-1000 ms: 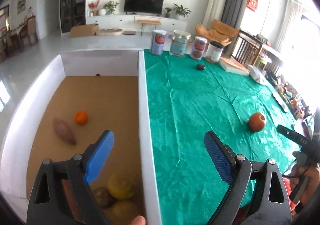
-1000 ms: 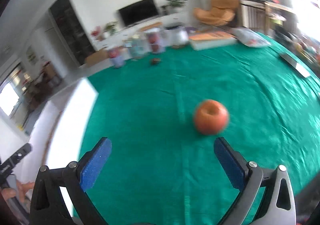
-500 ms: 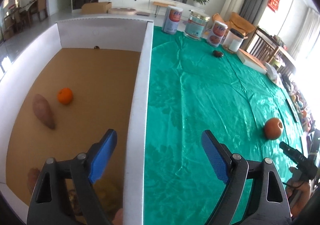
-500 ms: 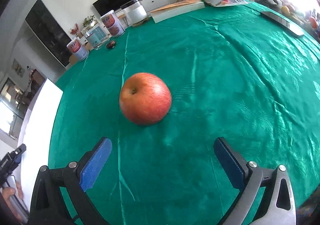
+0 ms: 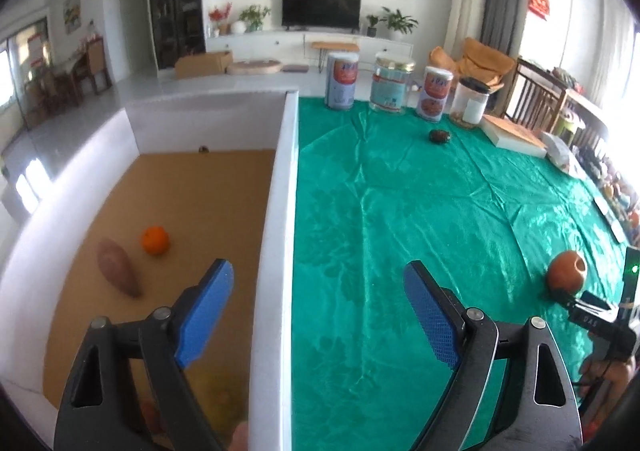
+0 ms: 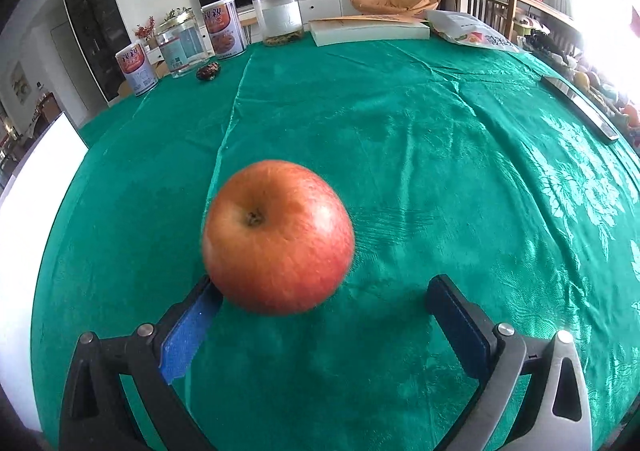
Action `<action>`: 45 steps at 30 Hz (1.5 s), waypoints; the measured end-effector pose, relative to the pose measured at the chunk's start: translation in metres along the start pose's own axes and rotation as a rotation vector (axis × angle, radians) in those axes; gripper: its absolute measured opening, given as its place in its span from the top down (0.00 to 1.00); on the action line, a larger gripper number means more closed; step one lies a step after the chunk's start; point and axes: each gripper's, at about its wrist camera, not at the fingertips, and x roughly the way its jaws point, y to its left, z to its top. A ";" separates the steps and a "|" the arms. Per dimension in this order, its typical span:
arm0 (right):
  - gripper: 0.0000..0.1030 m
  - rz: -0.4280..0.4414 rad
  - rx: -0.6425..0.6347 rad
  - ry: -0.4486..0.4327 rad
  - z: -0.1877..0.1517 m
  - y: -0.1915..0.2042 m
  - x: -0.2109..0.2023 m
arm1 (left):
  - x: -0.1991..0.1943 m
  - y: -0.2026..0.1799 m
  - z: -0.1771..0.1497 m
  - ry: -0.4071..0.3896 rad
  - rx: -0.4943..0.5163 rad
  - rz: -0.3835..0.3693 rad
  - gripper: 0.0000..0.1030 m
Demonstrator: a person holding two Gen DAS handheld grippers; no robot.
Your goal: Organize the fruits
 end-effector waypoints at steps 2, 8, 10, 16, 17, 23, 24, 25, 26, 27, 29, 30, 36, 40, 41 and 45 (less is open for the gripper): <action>0.01 -0.027 -0.003 -0.005 -0.004 -0.001 -0.002 | -0.021 -0.021 0.002 -0.081 0.094 0.009 0.04; 0.00 -0.037 0.004 -0.005 -0.006 -0.003 -0.002 | -0.065 -0.099 0.007 -0.198 0.214 -0.228 0.00; 0.00 -0.035 0.004 -0.006 -0.006 -0.004 -0.002 | -0.044 -0.124 0.010 -0.116 0.166 -0.382 0.01; 0.00 -0.059 -0.022 0.003 -0.006 0.000 -0.001 | 0.117 -0.149 0.031 0.215 -0.220 -0.436 0.03; 0.00 -0.061 -0.025 0.004 -0.006 0.001 0.000 | 0.141 -0.147 0.038 0.226 -0.255 -0.413 0.03; 0.00 -0.064 -0.030 0.006 -0.006 0.001 0.000 | 0.257 -0.170 0.097 0.218 -0.142 -0.315 0.03; 0.00 -0.064 -0.030 0.007 -0.006 0.001 0.000 | 0.273 -0.175 0.107 0.231 -0.134 -0.316 0.03; 0.00 -0.065 -0.030 0.007 -0.006 0.001 0.000 | 0.284 -0.178 0.117 0.211 -0.123 -0.294 0.03; 0.00 -0.066 -0.031 0.007 -0.007 0.001 0.000 | 0.296 -0.181 0.126 0.198 -0.103 -0.277 0.03; 0.00 -0.067 -0.032 0.008 -0.006 0.001 0.000 | 0.308 -0.184 0.133 0.205 -0.073 -0.268 0.03; 0.00 -0.069 -0.035 0.009 -0.006 0.002 0.001 | 0.326 -0.194 0.144 0.199 0.011 -0.217 0.03; 0.00 -0.070 -0.036 0.009 -0.006 0.002 0.001 | 0.334 -0.196 0.149 0.196 0.036 -0.191 0.03; 0.00 -0.077 -0.043 0.012 -0.005 0.003 0.003 | 0.353 -0.193 0.166 0.160 -0.008 -0.186 0.23; 0.00 -0.078 -0.044 0.013 -0.004 0.003 0.004 | 0.350 -0.198 0.167 0.146 0.030 -0.203 0.57; 0.00 -0.079 -0.044 0.013 -0.005 0.004 0.004 | 0.345 -0.198 0.164 0.138 0.048 -0.194 0.57; 0.00 -0.078 -0.045 0.013 -0.003 0.003 0.005 | 0.306 -0.194 0.144 0.135 0.100 -0.184 0.57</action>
